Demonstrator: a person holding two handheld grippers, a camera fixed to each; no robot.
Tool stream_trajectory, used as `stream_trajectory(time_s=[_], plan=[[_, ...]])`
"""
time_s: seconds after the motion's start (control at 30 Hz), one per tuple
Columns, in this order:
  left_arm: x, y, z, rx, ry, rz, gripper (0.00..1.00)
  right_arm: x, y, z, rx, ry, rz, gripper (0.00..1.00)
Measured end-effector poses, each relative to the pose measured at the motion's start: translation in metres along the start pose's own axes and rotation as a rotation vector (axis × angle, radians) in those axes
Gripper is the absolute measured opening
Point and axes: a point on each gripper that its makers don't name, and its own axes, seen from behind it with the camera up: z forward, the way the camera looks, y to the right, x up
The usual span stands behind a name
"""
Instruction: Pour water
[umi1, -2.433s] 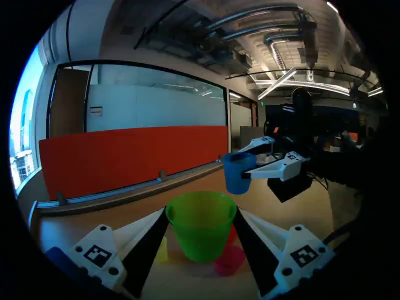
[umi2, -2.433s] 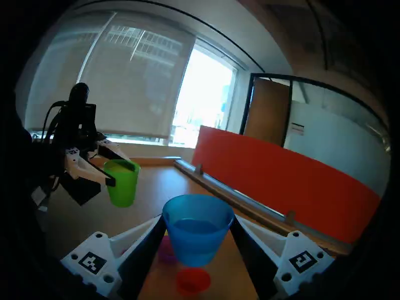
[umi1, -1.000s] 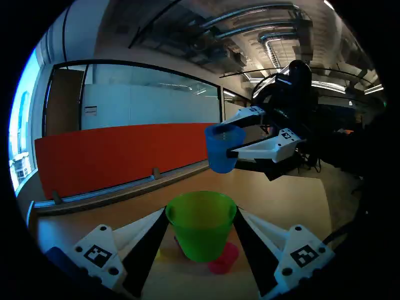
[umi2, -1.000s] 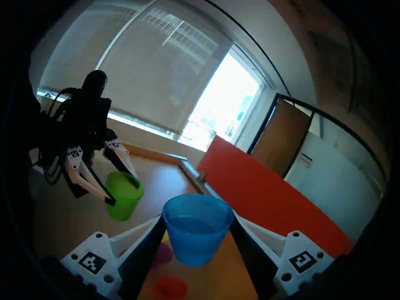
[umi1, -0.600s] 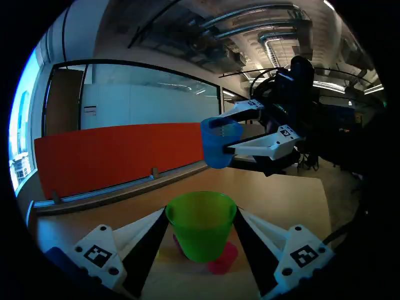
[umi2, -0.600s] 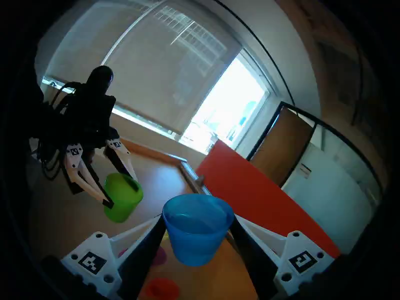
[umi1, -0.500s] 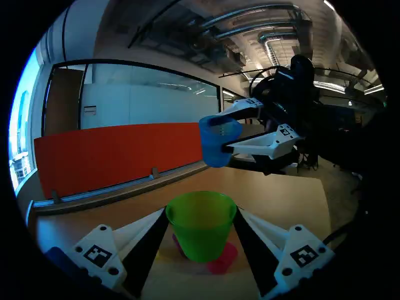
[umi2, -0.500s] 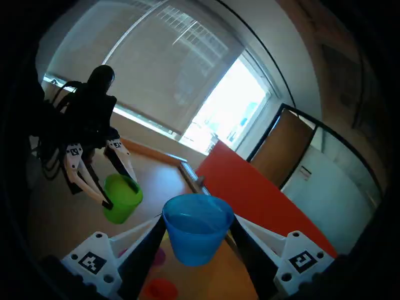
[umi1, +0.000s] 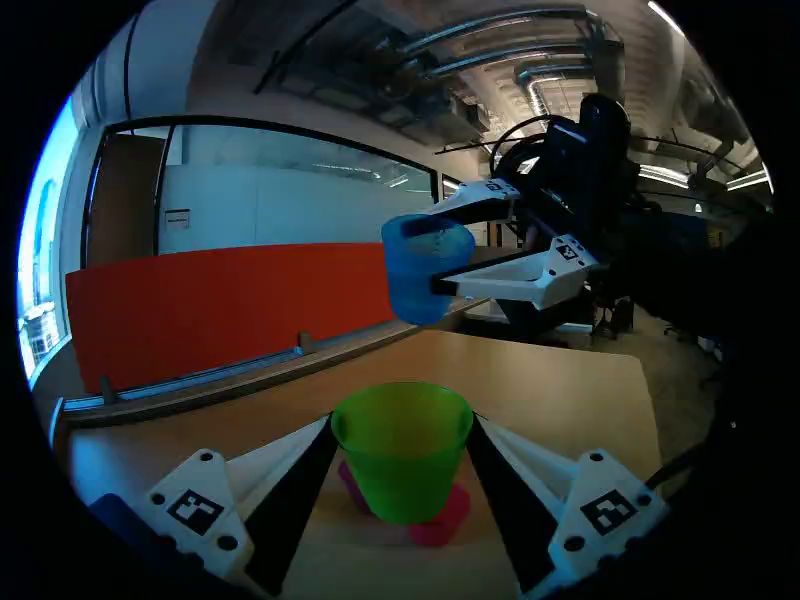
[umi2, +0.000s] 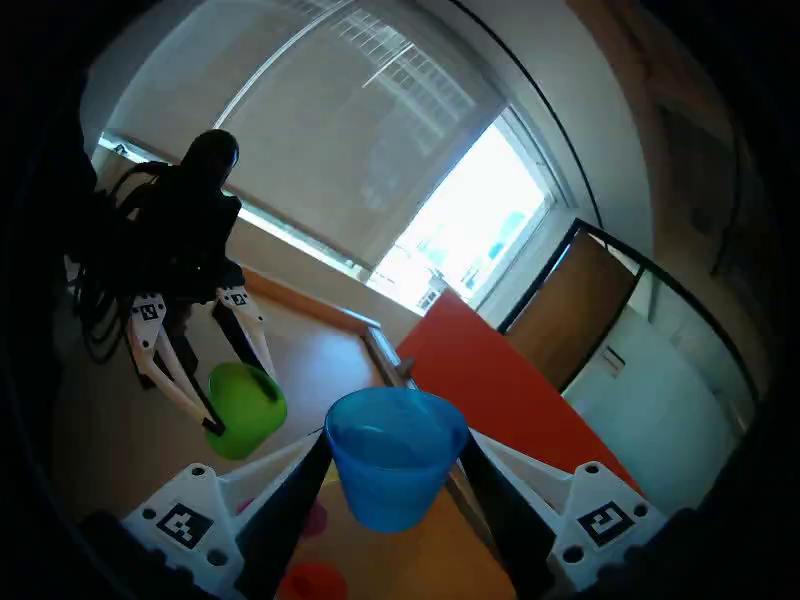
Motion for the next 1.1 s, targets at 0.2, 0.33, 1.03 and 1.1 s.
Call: stream_trajectory(time_s=[0.2, 0.33, 1.03, 1.1], plan=[[-0.004, 0.0, 0.001, -0.002, -0.003, -0.003, 0.88, 0.006, 0.001, 0.003, 0.003, 0.002, -0.037, 0.91], [-0.005, 0.002, 0.001, -0.007, -0.001, -0.006, 0.88, 0.01, 0.001, 0.006, 0.008, 0.005, -0.051, 0.91], [-0.013, 0.01, 0.008, -0.029, -0.008, -0.014, 0.88, 0.016, 0.002, 0.018, 0.022, -0.002, -0.134, 0.91], [-0.013, 0.01, 0.009, -0.029, -0.008, -0.014, 0.88, 0.017, 0.001, 0.019, 0.025, -0.003, -0.142, 0.91]])
